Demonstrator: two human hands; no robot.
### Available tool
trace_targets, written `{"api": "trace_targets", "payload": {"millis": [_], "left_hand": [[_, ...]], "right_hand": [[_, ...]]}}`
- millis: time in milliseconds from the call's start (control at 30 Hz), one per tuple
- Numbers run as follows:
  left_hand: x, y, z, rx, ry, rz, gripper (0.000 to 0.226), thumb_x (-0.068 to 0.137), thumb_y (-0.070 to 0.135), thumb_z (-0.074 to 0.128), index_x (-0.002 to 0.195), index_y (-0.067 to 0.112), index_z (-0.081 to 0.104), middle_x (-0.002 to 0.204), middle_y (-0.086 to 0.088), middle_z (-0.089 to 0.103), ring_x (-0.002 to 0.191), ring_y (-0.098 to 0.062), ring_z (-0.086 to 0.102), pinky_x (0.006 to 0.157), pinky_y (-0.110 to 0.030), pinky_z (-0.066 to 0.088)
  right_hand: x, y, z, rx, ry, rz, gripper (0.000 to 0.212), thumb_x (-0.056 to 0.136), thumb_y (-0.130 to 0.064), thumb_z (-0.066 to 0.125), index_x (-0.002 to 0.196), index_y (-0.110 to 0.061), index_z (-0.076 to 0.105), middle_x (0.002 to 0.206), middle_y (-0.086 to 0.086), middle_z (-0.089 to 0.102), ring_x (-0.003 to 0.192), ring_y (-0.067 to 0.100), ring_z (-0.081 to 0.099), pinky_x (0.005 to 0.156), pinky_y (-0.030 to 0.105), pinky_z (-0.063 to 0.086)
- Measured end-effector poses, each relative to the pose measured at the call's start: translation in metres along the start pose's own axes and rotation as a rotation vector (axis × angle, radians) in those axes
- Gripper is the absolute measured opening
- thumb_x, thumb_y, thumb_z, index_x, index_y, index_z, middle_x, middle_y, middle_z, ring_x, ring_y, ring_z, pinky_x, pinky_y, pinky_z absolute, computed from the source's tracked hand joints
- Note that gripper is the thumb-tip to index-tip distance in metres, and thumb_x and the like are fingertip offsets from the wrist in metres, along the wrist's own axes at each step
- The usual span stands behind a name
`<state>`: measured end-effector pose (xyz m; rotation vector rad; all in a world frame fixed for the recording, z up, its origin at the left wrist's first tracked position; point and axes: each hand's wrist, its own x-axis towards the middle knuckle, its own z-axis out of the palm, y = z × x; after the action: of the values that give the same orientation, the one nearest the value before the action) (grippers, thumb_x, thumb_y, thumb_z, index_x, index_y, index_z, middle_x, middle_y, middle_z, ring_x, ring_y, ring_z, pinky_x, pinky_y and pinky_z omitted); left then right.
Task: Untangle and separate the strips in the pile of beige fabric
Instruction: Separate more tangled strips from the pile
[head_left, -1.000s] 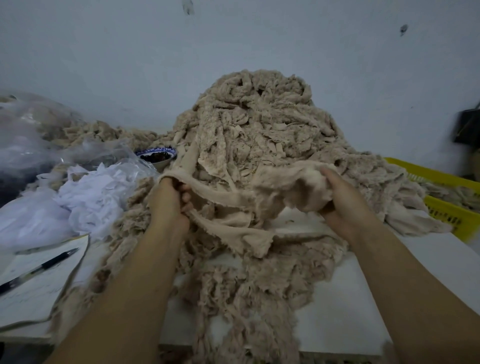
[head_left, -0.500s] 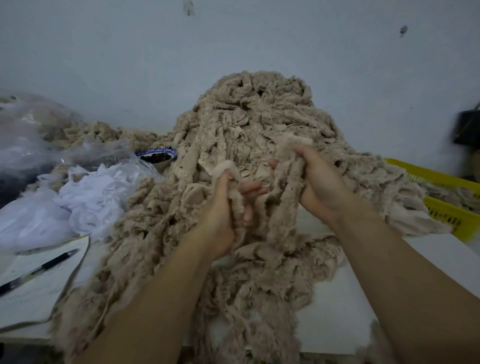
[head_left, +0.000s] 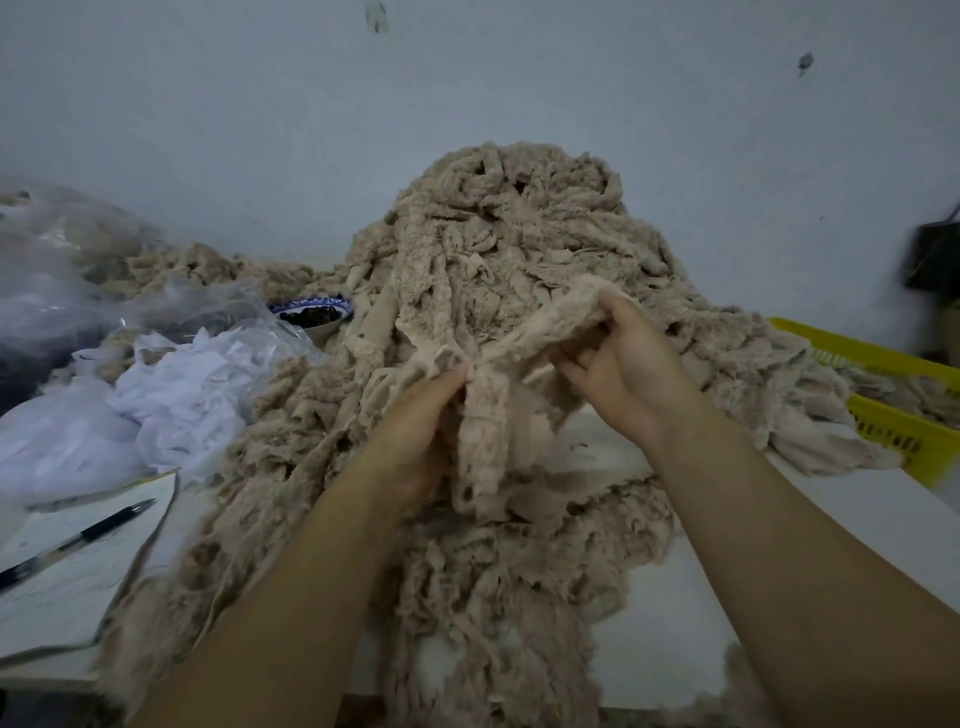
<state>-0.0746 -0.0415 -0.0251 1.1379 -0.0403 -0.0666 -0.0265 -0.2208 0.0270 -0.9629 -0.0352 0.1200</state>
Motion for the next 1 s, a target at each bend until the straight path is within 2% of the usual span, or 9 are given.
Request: {"api": "trace_targets", "payload": {"millis": [133,233,300,467,600,667,767,833,1000], "left_hand": [[0.004,0.003,-0.013,0.216,0.101,-0.074,0.032,0.086,0.03,0.061,0.057,0.019,0.058,0.064,-0.002,0.055,0.056,-0.015,0.049,0.056,-0.029,0.039],[0.006,0.007,-0.027,0.885,0.347,-0.149,0.037,0.088,0.054,0.058,0.078,0.018,0.064,0.083,0.002,0.059,0.075,-0.016,0.054,0.065,-0.029,0.038],[0.003,0.008,-0.033,1.31,0.247,-0.229,0.05,0.083,0.073,0.054,0.095,0.025,0.062,0.093,0.007,0.054,0.08,-0.012,0.052,0.065,-0.026,0.037],[0.001,0.03,-0.009,1.817,0.277,-0.086,0.065,0.076,0.085,0.048,0.057,0.023,0.05,0.059,0.004,0.054,0.052,-0.012,0.051,0.048,-0.024,0.033],[0.003,0.035,0.011,1.373,0.198,0.396,0.038,0.087,0.063,0.06,0.091,0.026,0.067,0.099,0.009,0.058,0.079,-0.01,0.059,0.062,-0.023,0.042],[0.003,0.032,0.022,1.037,-0.007,0.269,0.041,0.087,0.055,0.065,0.122,0.034,0.06,0.116,0.021,0.054,0.097,0.0,0.056,0.072,-0.016,0.041],[0.01,0.006,0.024,0.763,-0.122,0.095,0.014,0.094,0.032,0.066,0.1,0.02,0.071,0.08,0.006,0.071,0.066,-0.005,0.063,0.059,-0.018,0.045],[0.017,-0.001,0.016,0.675,0.073,0.145,0.014,0.098,0.021,0.06,0.093,0.013,0.07,0.061,0.003,0.064,0.053,-0.011,0.058,0.051,-0.024,0.044],[0.03,0.026,-0.018,0.571,0.724,0.433,0.021,0.099,0.018,0.043,0.089,0.026,0.059,0.09,-0.01,0.069,0.078,-0.028,0.067,0.068,-0.041,0.055]], "right_hand": [[0.004,-0.003,-0.003,0.094,0.05,0.015,0.036,0.104,-0.035,0.046,0.122,-0.007,0.061,0.114,0.011,0.071,0.106,0.022,0.068,0.093,0.042,0.054],[0.007,-0.009,-0.005,-0.027,-0.005,0.011,0.044,0.103,-0.036,0.045,0.089,-0.01,0.077,0.086,0.003,0.076,0.078,0.015,0.072,0.08,0.038,0.057],[0.007,-0.012,-0.004,-0.076,-0.063,0.025,0.037,0.101,-0.035,0.05,0.086,-0.012,0.075,0.074,-0.001,0.07,0.06,0.01,0.066,0.064,0.028,0.055],[0.002,-0.012,-0.001,-0.299,-0.106,0.059,0.034,0.097,-0.042,0.059,0.076,-0.017,0.069,0.066,0.0,0.058,0.043,0.01,0.051,0.042,0.019,0.043],[-0.008,-0.012,0.003,-0.415,-0.188,0.093,0.036,0.09,-0.049,0.066,0.079,-0.019,0.082,0.088,0.006,0.077,0.069,0.02,0.074,0.053,0.028,0.057],[-0.011,-0.012,0.007,-0.452,-0.236,0.095,0.032,0.088,-0.046,0.069,0.075,-0.021,0.082,0.08,0.007,0.076,0.059,0.018,0.071,0.046,0.025,0.053],[-0.014,-0.011,0.01,-0.478,-0.325,0.117,0.031,0.083,-0.044,0.074,0.086,-0.014,0.08,0.081,0.01,0.075,0.065,0.019,0.071,0.058,0.029,0.06],[-0.014,-0.012,0.004,-0.516,-0.323,0.112,0.034,0.086,-0.038,0.073,0.102,-0.009,0.072,0.07,0.003,0.071,0.055,0.013,0.065,0.048,0.024,0.052],[-0.011,-0.009,-0.028,-1.218,-0.231,-0.138,0.021,0.095,-0.031,0.064,0.077,-0.02,0.064,0.07,-0.007,0.062,0.052,-0.004,0.052,0.05,0.012,0.041]]}}
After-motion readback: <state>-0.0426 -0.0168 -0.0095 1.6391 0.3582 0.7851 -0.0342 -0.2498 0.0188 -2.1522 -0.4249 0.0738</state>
